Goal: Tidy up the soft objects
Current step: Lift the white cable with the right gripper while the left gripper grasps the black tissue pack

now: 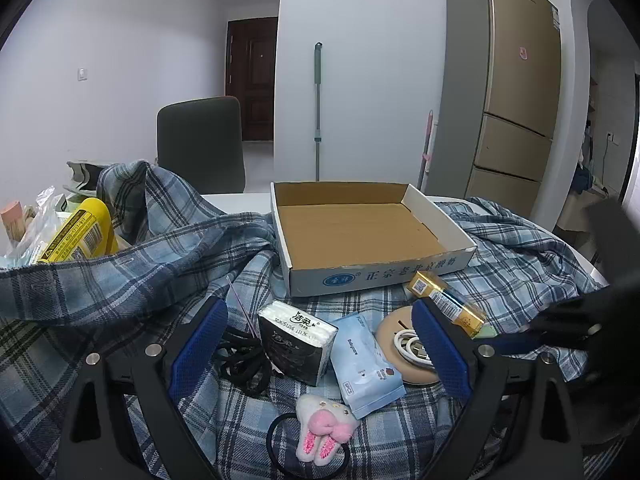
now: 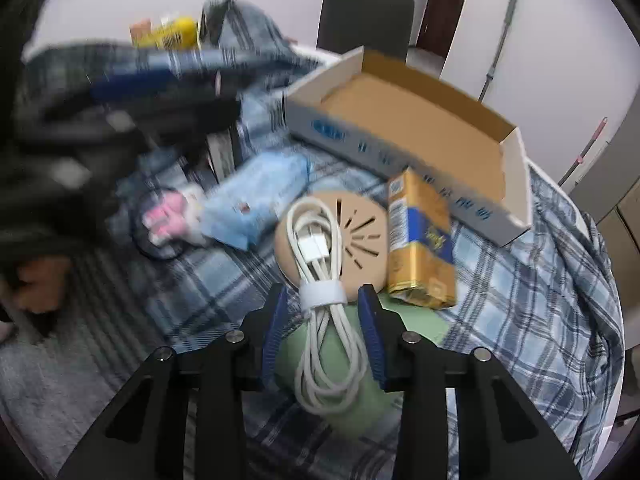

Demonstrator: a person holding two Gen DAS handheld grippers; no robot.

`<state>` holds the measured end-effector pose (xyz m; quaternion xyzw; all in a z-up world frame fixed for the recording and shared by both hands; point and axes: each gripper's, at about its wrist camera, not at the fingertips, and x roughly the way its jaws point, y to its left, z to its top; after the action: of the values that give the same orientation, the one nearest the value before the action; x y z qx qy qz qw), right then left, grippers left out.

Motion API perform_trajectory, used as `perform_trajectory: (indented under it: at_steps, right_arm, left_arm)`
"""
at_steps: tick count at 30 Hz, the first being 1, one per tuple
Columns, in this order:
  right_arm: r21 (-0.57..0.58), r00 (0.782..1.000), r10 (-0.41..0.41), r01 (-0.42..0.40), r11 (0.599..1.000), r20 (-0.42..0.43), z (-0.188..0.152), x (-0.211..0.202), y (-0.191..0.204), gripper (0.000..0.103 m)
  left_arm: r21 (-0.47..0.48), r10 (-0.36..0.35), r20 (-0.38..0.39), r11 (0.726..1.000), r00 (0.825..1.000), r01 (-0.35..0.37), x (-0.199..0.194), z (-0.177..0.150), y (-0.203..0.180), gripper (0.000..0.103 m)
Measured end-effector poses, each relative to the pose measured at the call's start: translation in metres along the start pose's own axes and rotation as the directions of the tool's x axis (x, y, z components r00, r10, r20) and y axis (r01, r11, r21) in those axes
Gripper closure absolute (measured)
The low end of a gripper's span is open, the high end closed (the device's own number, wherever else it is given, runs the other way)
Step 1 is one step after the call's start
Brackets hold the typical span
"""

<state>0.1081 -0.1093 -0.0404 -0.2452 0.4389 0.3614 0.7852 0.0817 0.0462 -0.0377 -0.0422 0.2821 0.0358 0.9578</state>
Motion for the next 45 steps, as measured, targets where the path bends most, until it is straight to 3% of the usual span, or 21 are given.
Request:
perform_trajectory:
  at_steps: [3, 10, 15, 19, 23, 27, 29, 32, 37, 42, 45]
  right_arm:
    - [0.001, 0.999, -0.037, 0.037, 0.999, 0.020, -0.005, 0.005, 0.002, 0.083]
    - [0.140, 0.983, -0.064, 0.040, 0.989, 0.171, -0.020, -0.028, -0.012, 0.084]
    - [0.331, 0.928, -0.170, 0.054, 0.942, 0.332, -0.030, -0.051, -0.043, 0.084]
    - [0.393, 0.882, -0.240, 0.069, 0.917, 0.406, -0.038, -0.071, -0.053, 0.084]
    - [0.418, 0.848, -0.342, 0.162, 0.894, 0.403, -0.038, -0.080, -0.055, 0.083]
    - [0.413, 0.847, -0.342, 0.163, 0.896, 0.407, -0.033, -0.078, -0.056, 0.083]
    - [0.404, 0.855, -0.321, 0.146, 0.903, 0.407, -0.035, -0.077, -0.055, 0.083]
    - [0.398, 0.858, -0.323, 0.155, 0.904, 0.400, -0.037, -0.073, -0.053, 0.083]
    - [0.392, 0.863, -0.309, 0.144, 0.909, 0.400, -0.039, -0.071, -0.053, 0.083]
    - [0.369, 0.874, -0.294, 0.146, 0.918, 0.387, -0.038, -0.064, -0.050, 0.083]
    - [0.355, 0.881, -0.283, 0.143, 0.924, 0.380, -0.036, -0.061, -0.048, 0.083]
  left_arm:
    - [0.000, -0.001, -0.001, 1.000, 1.000, 0.001, -0.001, 0.000, 0.000, 0.008]
    - [0.003, -0.007, 0.000, 1.000, 1.000, 0.007, -0.001, 0.000, -0.001, 0.008]
    - [0.005, -0.010, 0.000, 1.000, 1.000, 0.010, -0.001, -0.001, -0.003, 0.008]
    - [0.002, -0.012, -0.003, 1.000, 1.000, 0.012, -0.001, -0.001, -0.003, 0.008]
    - [-0.003, -0.035, -0.028, 0.999, 0.999, 0.035, 0.002, 0.001, -0.001, 0.008]
    - [-0.116, -0.059, -0.142, 0.992, 0.988, 0.043, 0.011, 0.009, 0.013, 0.009]
    - [-0.173, -0.088, -0.170, 0.983, 0.981, 0.059, 0.016, 0.012, 0.021, 0.016]
    - [-0.176, -0.074, -0.227, 0.984, 0.971, 0.034, 0.023, 0.014, 0.020, 0.020]
    - [-0.229, -0.137, -0.336, 0.972, 0.932, 0.060, 0.037, 0.010, 0.014, 0.028]
    - [-0.218, -0.094, -0.332, 0.976, 0.939, 0.020, 0.039, 0.007, 0.014, 0.031]
    - [-0.217, -0.108, -0.359, 0.976, 0.927, 0.030, 0.041, 0.005, 0.014, 0.031]
